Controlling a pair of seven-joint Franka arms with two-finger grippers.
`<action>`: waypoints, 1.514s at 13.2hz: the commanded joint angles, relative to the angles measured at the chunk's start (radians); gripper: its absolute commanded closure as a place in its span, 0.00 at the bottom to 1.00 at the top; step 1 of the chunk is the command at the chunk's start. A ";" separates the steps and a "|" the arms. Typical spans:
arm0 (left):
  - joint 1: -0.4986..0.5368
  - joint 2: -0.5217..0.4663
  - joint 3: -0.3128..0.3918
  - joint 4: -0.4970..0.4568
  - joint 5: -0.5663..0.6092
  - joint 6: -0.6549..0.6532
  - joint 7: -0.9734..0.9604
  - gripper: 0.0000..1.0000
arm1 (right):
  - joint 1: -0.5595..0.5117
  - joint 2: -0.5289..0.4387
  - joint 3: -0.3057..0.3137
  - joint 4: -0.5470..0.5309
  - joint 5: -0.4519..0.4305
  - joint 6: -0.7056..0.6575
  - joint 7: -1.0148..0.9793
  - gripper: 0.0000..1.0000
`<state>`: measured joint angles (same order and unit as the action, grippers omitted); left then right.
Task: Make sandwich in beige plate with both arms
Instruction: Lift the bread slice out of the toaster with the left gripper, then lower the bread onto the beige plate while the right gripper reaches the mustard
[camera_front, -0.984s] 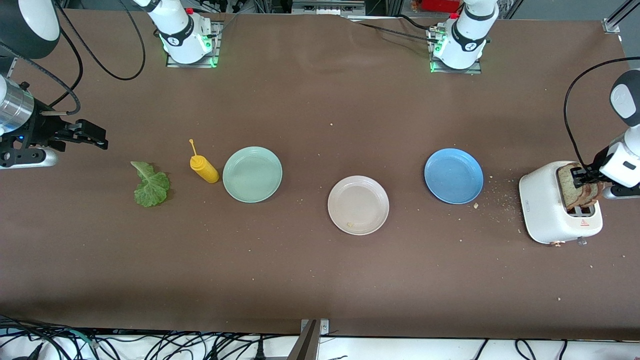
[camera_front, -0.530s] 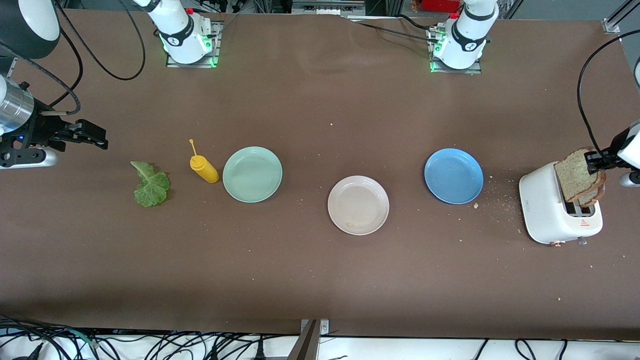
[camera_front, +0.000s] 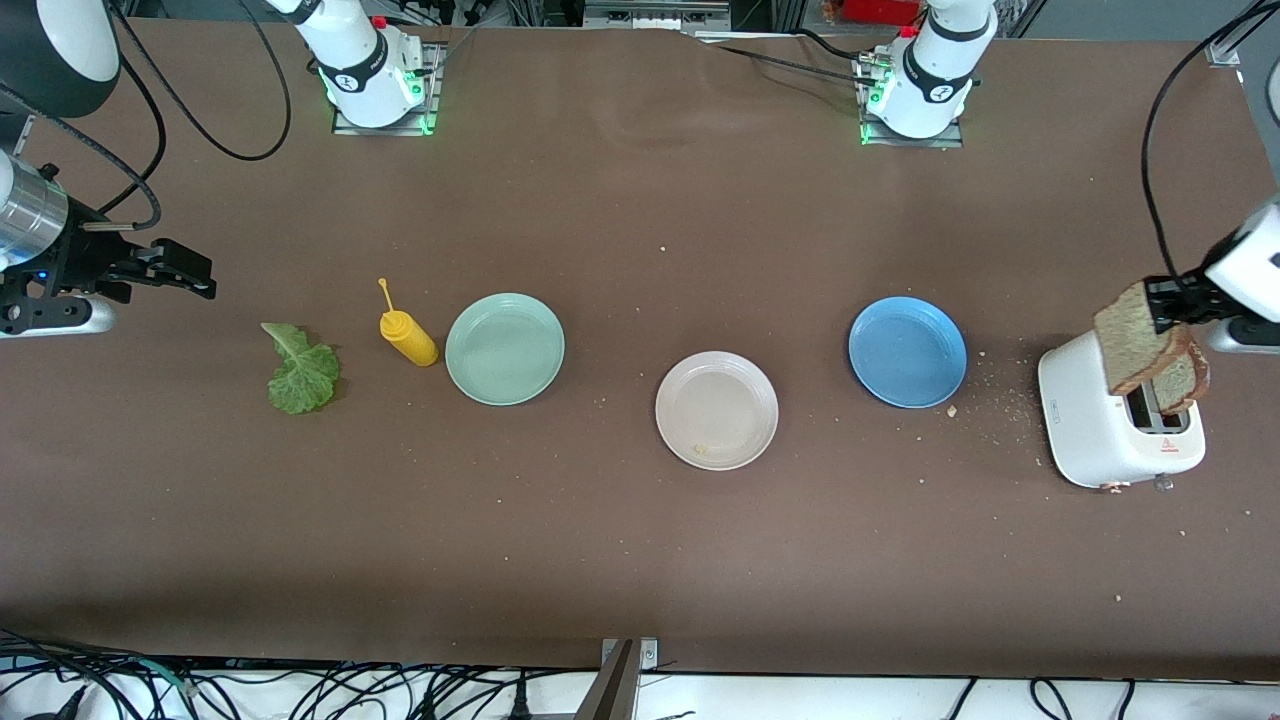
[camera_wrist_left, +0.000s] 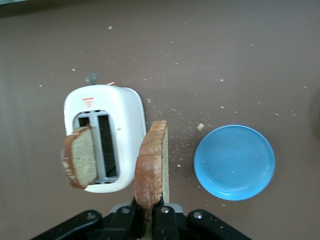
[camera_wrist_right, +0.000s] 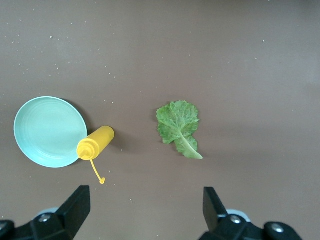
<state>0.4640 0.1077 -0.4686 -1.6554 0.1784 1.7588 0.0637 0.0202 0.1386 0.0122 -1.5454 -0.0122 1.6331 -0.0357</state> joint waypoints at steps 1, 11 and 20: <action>0.002 0.012 -0.100 0.020 0.013 -0.039 -0.080 1.00 | 0.000 -0.007 -0.001 0.005 0.012 -0.015 -0.001 0.00; -0.047 0.255 -0.226 0.022 -0.462 -0.044 -0.226 1.00 | 0.000 -0.008 -0.003 0.005 0.006 -0.010 -0.003 0.00; -0.102 0.535 -0.226 0.014 -0.718 0.195 -0.006 1.00 | 0.000 0.027 0.000 -0.008 0.083 -0.015 -0.004 0.00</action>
<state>0.3618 0.5636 -0.6923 -1.6622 -0.4970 1.8839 -0.0449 0.0206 0.1583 0.0126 -1.5469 0.0282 1.6291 -0.0358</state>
